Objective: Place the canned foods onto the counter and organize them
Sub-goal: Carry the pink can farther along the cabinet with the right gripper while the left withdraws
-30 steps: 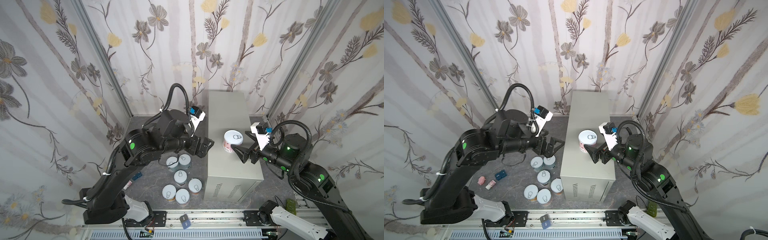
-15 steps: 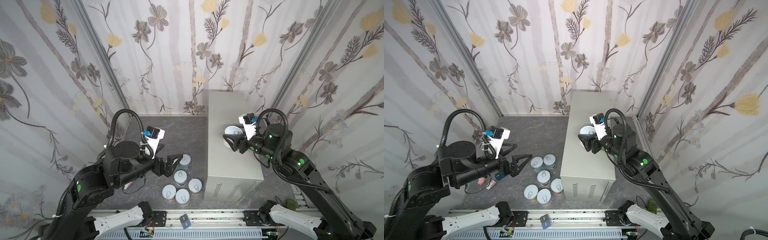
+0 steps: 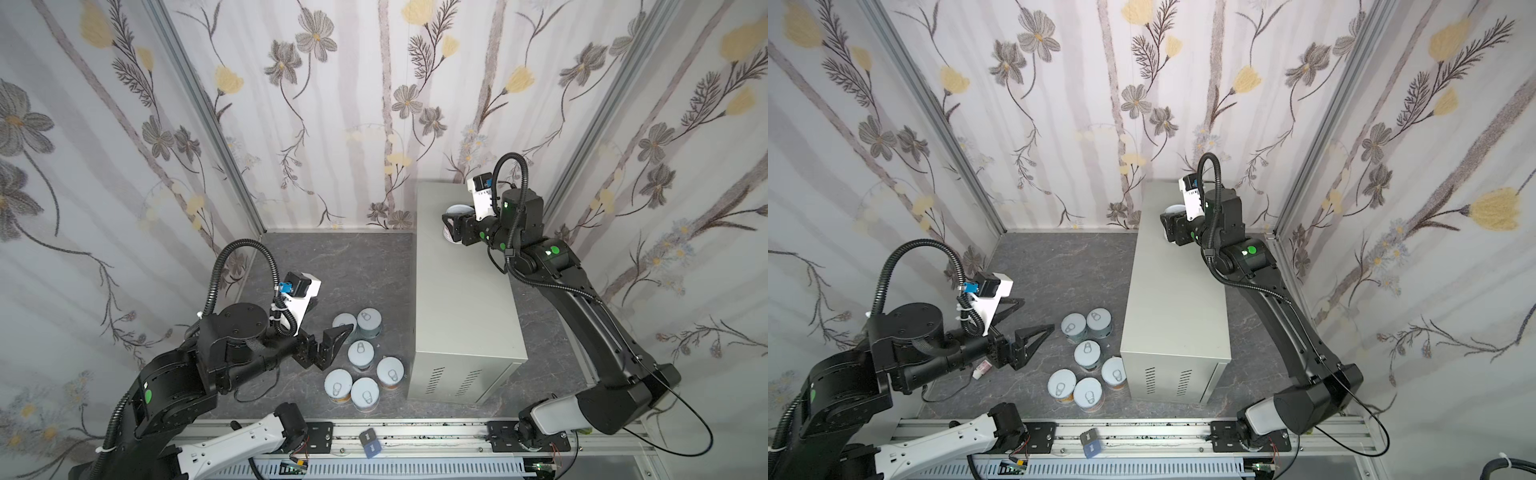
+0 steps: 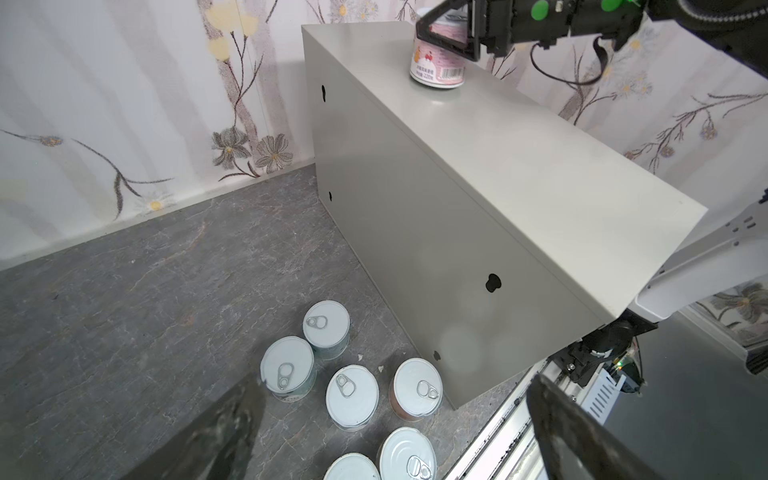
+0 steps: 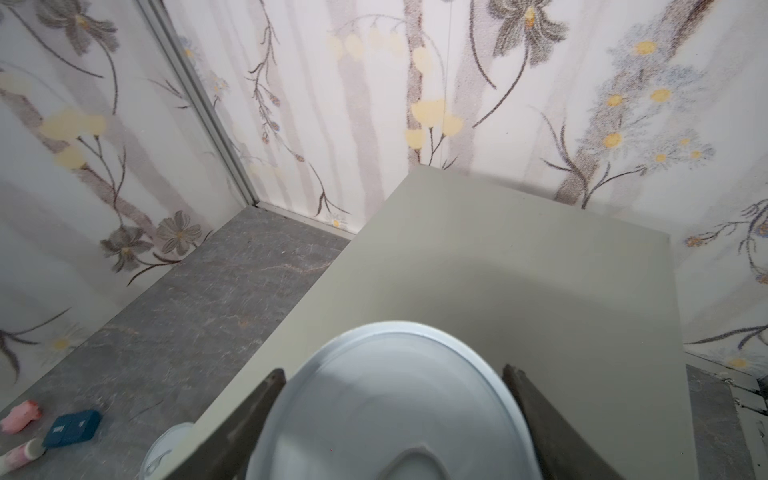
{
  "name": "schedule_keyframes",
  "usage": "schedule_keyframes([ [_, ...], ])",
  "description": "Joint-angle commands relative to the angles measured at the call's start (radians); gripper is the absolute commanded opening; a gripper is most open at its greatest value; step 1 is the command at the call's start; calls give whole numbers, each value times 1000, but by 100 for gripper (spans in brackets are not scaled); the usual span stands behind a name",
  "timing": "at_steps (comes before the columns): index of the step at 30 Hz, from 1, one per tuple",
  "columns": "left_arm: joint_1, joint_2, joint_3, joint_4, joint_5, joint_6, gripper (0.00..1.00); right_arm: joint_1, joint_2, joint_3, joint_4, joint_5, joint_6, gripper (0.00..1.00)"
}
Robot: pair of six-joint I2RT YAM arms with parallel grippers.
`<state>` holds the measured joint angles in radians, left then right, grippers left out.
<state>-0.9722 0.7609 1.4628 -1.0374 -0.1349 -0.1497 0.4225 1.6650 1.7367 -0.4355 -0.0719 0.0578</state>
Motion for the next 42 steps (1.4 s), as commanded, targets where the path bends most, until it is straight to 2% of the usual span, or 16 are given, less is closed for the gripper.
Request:
schedule_keyframes([
  [1,1,21,-2,61,-11,64,100,-34,90,101,111,6,9,63],
  [5,3,55,-32,95,-13,89,100,-79,197,199,123,33,27,63],
  [10,27,113,-33,126,17,99,100,-120,260,222,166,60,48,63],
  [17,91,177,-40,188,120,74,100,-132,246,170,194,91,34,63],
  [29,126,166,-85,227,140,35,100,-161,214,119,225,76,24,68],
  [33,134,152,-102,229,133,27,100,-162,207,121,219,63,21,75],
  [37,146,164,-109,226,123,14,100,-160,189,122,215,46,14,97],
  [42,191,184,-128,220,90,-37,100,-160,124,121,198,28,7,100],
])
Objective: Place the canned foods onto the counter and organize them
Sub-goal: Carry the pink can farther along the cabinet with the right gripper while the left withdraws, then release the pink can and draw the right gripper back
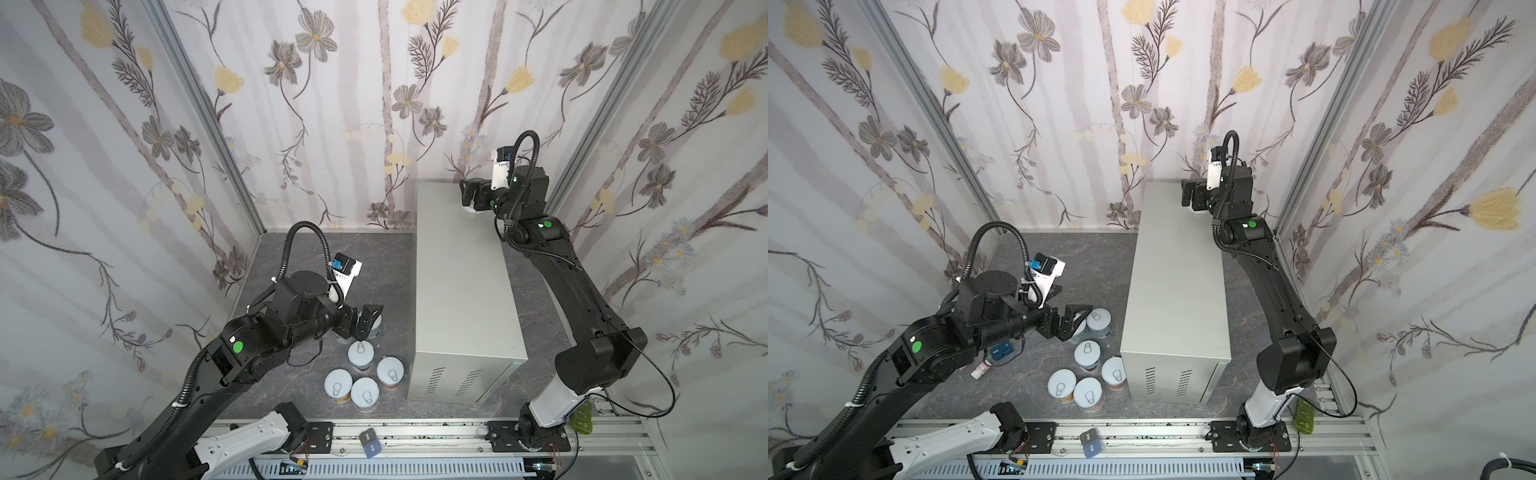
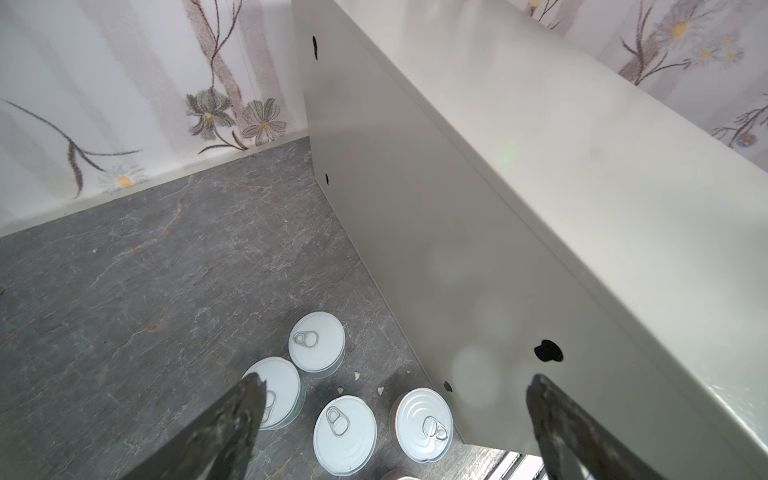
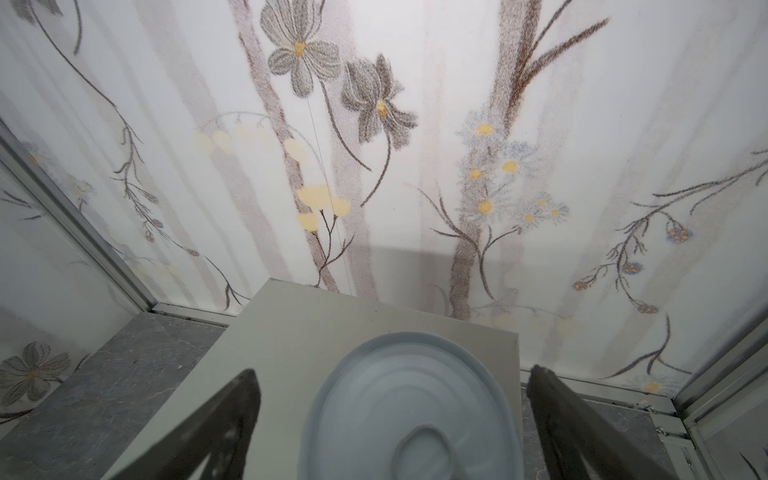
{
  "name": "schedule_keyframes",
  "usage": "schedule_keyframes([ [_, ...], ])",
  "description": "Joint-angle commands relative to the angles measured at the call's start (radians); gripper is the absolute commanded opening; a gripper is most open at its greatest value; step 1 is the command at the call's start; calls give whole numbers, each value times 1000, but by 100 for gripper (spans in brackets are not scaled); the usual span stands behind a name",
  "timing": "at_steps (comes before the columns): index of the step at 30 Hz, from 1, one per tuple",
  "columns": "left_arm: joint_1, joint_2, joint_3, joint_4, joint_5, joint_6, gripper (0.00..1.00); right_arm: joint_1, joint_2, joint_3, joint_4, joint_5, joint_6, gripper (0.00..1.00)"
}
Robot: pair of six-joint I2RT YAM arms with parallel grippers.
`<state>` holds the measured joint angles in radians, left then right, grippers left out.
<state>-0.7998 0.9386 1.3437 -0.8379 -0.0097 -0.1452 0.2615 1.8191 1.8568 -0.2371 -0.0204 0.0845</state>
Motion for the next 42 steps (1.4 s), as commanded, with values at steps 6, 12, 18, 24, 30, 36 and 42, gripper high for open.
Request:
schedule_keyframes([
  [6,113,13,-50,-24,-38,-152,100,23,-168,-23,-95,-41,14,100],
  [12,186,50,-101,-111,-48,-280,100,164,-339,-50,-213,32,-14,100],
  [18,234,82,-221,-82,-39,-376,100,320,-449,-136,-275,88,-18,100],
  [24,260,123,-389,47,-48,-450,100,381,-567,-298,-227,100,-7,100],
  [30,269,220,-510,220,-19,-463,96,384,-649,-393,-193,94,-11,100],
  [36,275,302,-531,300,-88,-442,94,383,-691,-457,-173,65,-15,100],
  [42,298,401,-532,334,-85,-440,91,384,-729,-501,-162,57,-33,100],
])
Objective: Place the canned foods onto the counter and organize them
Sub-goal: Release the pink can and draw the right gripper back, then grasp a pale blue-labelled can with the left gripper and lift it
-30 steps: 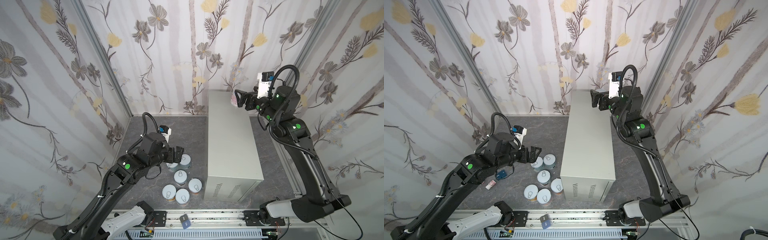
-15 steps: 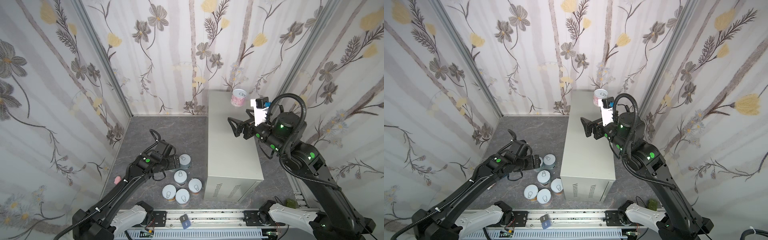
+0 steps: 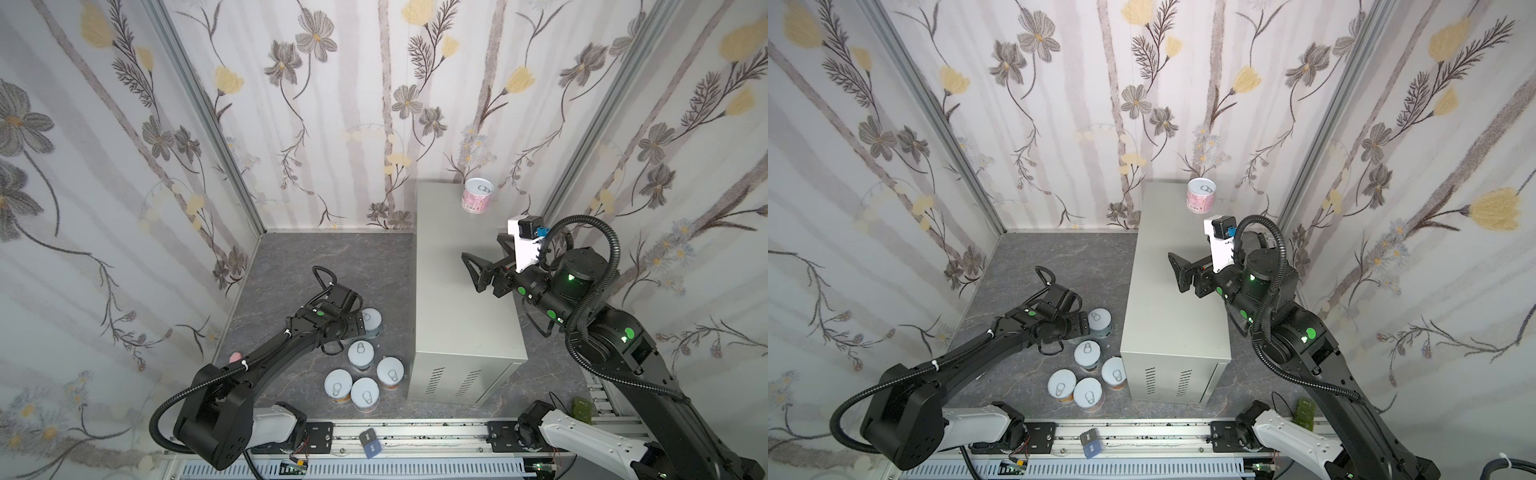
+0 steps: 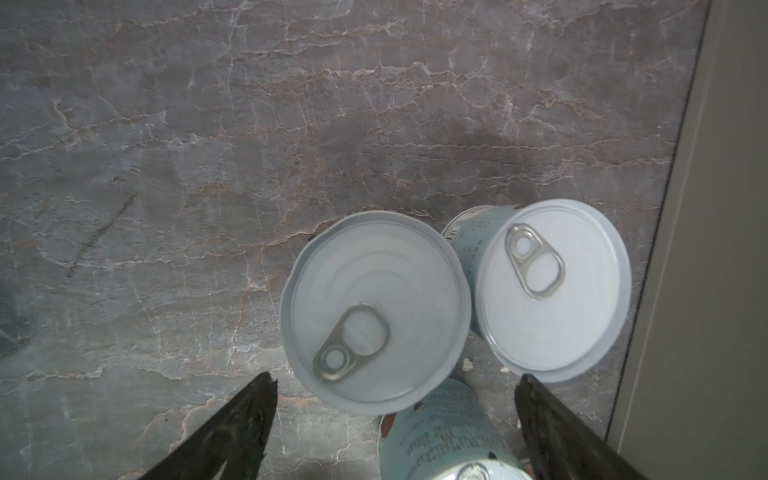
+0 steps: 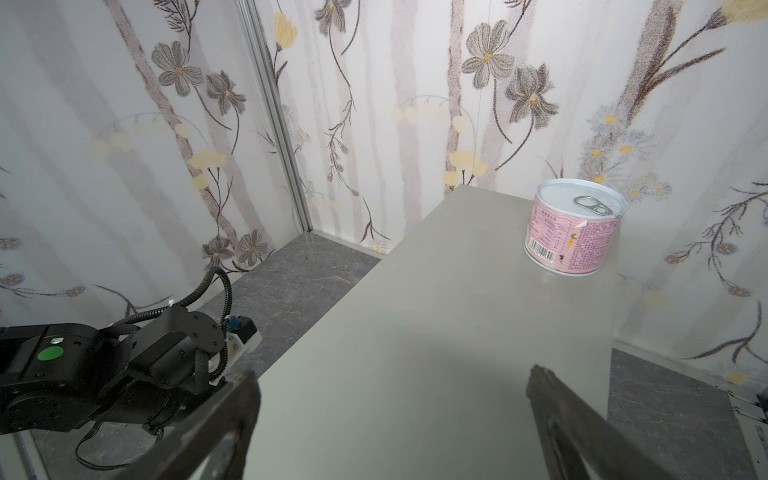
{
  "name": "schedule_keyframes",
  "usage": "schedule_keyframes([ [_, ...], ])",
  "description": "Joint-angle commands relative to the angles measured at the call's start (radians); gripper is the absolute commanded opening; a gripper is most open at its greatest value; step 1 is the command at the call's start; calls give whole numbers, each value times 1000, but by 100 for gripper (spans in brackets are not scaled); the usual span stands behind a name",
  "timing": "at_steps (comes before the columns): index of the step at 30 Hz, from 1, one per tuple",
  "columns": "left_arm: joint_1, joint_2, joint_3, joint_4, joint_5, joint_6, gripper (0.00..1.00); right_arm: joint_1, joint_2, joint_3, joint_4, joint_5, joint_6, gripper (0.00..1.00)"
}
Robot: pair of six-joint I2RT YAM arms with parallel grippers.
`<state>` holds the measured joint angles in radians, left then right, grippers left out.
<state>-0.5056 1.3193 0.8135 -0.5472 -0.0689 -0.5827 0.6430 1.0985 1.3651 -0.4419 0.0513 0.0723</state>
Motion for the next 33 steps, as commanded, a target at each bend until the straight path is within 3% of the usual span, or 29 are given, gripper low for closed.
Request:
schedule_keyframes([
  [1,5,29,-2,49,-26,1,91,2,-13,-12,43,-10,-27,100],
  [15,49,138,13,99,-54,22,85,0,-40,-49,39,-24,-68,100],
  [23,82,196,48,120,-30,55,76,1,-45,-52,24,-32,-83,100],
  [33,88,162,42,87,-75,50,65,3,-24,-44,31,-37,-79,100],
])
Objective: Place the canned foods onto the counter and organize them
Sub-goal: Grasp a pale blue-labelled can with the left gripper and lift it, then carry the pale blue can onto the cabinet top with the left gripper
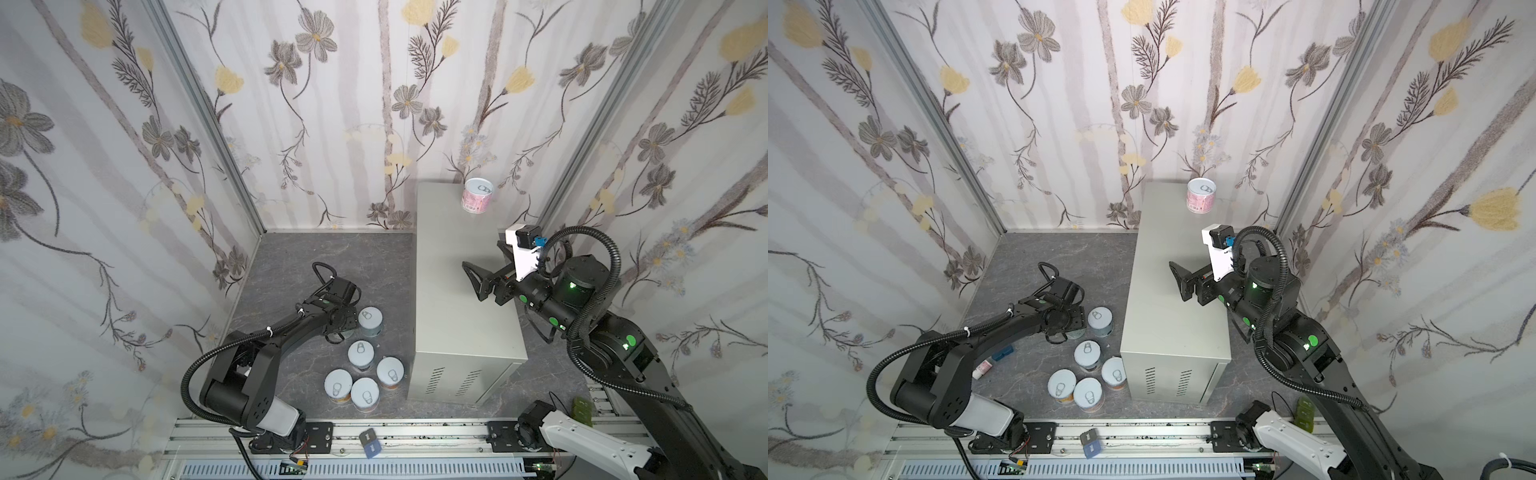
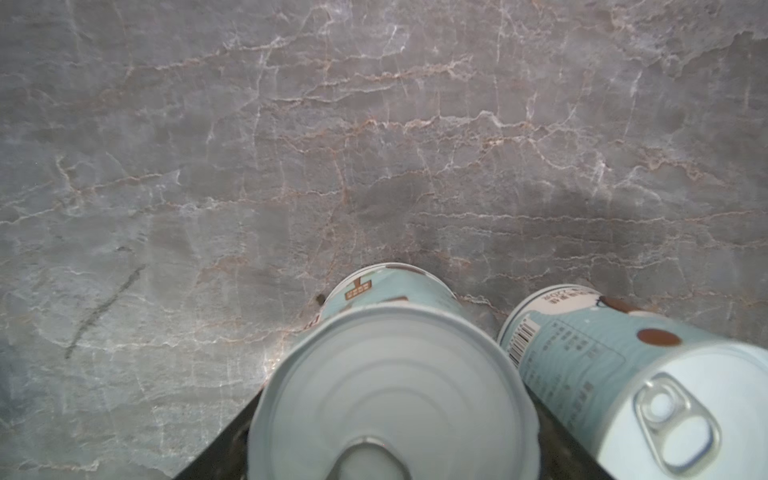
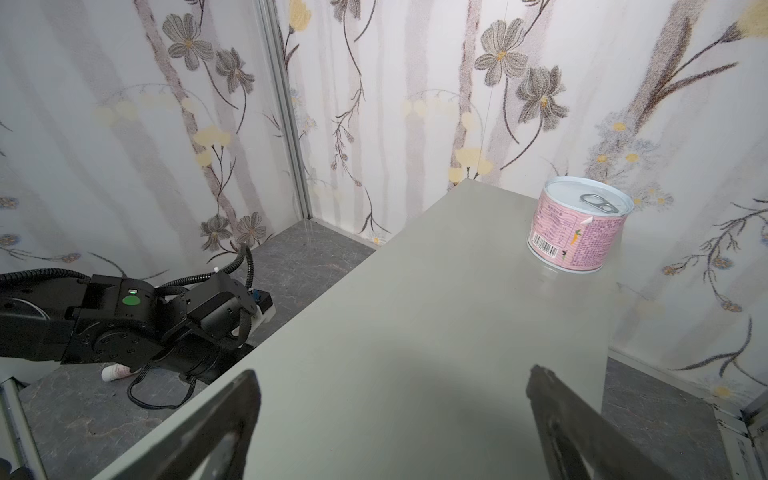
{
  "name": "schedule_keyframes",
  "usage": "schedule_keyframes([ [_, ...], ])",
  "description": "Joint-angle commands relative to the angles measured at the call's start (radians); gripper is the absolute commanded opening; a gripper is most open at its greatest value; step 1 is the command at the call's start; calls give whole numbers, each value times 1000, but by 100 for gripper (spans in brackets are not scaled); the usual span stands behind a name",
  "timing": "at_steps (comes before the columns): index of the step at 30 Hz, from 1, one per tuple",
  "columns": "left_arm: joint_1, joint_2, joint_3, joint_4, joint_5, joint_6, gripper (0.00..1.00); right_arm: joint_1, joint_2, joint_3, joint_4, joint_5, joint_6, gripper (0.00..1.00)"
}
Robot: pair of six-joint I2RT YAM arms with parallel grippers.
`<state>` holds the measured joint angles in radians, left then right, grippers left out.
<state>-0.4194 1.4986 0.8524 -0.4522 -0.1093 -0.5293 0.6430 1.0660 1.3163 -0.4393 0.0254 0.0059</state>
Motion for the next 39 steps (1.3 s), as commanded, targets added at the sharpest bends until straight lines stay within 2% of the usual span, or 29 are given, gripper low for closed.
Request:
schedule_keyframes([
  [1,1,-28,3,-11,-39,0,64,2,10,6,28,-12,-13,100],
  [8,3,-110,57,-121,-81,40,61,2,13,11,27,-28,-16,100],
  [13,7,-192,163,-265,-81,92,59,3,7,22,-1,-97,-39,100],
  [16,11,-233,254,-352,-49,148,56,3,2,30,-23,-118,-51,100],
  [21,11,-294,428,-480,100,256,53,3,0,55,-91,-150,-66,100],
  [24,10,-279,532,-549,235,291,53,3,-9,58,-128,-101,-52,100],
  [30,-10,-267,736,-631,422,304,53,2,-8,98,-197,37,36,100],
  [34,-93,-220,892,-716,419,331,53,3,-4,115,-239,101,59,100],
  [39,-220,-142,1069,-794,359,334,53,2,-34,123,-255,132,56,100],
])
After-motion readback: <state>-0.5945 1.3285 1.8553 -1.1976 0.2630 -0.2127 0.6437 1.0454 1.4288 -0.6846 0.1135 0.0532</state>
